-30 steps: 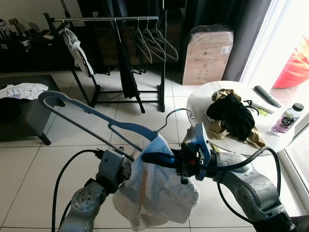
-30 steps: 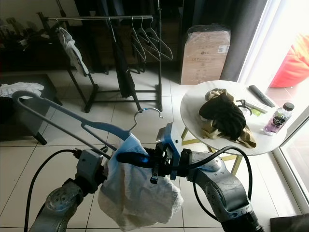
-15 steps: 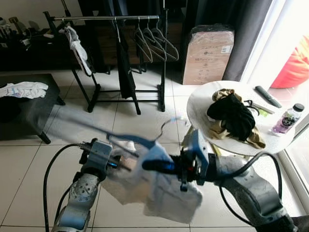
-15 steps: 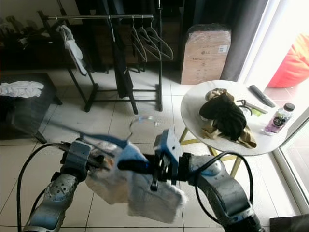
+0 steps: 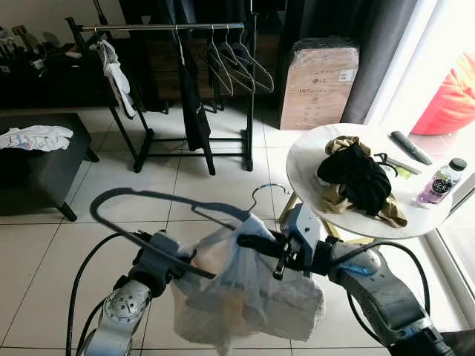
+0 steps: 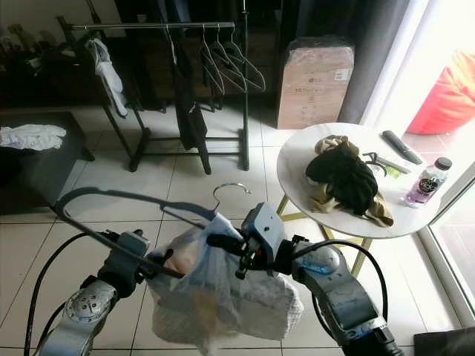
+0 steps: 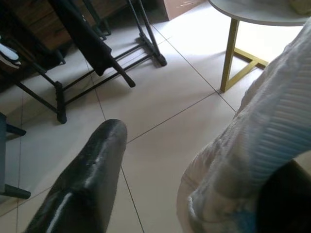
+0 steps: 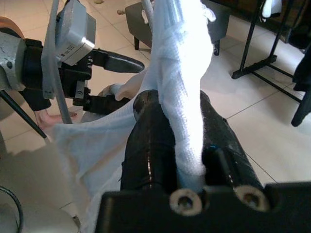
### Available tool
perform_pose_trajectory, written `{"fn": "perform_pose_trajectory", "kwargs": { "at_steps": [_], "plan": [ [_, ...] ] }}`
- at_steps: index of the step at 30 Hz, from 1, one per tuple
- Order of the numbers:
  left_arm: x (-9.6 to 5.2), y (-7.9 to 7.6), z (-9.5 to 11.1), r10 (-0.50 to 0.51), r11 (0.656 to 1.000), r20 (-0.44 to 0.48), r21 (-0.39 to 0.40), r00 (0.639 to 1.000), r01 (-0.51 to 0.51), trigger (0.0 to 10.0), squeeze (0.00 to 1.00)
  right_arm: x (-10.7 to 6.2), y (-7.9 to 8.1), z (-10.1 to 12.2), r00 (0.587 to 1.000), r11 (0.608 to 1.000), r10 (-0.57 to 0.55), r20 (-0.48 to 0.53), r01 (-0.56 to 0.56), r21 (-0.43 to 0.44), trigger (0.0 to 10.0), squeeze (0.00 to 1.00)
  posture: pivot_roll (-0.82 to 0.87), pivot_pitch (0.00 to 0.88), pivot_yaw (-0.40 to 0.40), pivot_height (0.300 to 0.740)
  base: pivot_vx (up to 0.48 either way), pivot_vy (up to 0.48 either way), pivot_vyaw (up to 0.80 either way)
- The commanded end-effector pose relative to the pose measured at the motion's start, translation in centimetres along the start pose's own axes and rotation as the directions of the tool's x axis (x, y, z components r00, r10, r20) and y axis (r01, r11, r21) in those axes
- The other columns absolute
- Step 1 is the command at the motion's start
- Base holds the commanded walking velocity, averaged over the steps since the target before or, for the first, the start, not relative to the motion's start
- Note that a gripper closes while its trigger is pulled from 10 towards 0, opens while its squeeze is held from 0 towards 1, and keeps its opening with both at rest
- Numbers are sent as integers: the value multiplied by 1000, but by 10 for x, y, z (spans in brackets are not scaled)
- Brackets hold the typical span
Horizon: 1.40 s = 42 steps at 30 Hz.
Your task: Hang hanger
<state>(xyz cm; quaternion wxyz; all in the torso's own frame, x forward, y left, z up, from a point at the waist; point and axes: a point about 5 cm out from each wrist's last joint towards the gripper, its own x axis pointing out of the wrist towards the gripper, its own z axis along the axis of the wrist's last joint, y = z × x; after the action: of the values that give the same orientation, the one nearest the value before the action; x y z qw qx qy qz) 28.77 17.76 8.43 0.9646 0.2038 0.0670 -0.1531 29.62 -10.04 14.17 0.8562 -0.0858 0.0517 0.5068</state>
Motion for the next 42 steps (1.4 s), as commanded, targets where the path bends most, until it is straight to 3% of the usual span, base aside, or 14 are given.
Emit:
{"fn": "perform_pose_trajectory", "kwargs": {
  "at_steps": [1,5,13,27,38,42],
  "plan": [
    [-4,-2,-3,-14,999,-16,43,1000,15,0,0,-7,-11,6,998,997,-69,15,69,-20,0,0,-101,170,7,740,0,0,0],
    [-5,1,-8,1,998,-55,60,999,2,0,0,-10,-12,6,998,997,-69,12,69,-27,0,0,-102,171,7,740,0,0,0],
    [-8,2,-17,9,995,-110,100,994,2,0,0,-15,-30,0,982,982,-187,-11,187,-40,0,0,-99,167,7,740,0,0,0],
    [-11,-2,-18,-25,990,-113,135,993,40,0,0,-12,-47,0,950,950,-312,-11,312,-35,0,0,-92,152,10,740,0,0,0],
    [-14,0,-23,-5,991,-138,134,990,23,0,0,-19,-42,-2,965,964,-261,0,261,-54,0,0,-94,150,10,740,0,0,0],
    [-17,10,-29,72,987,-184,157,980,-43,0,0,-27,-41,-3,974,967,-227,-18,223,-120,0,0,-95,152,9,740,0,0,0]
  ]
}}
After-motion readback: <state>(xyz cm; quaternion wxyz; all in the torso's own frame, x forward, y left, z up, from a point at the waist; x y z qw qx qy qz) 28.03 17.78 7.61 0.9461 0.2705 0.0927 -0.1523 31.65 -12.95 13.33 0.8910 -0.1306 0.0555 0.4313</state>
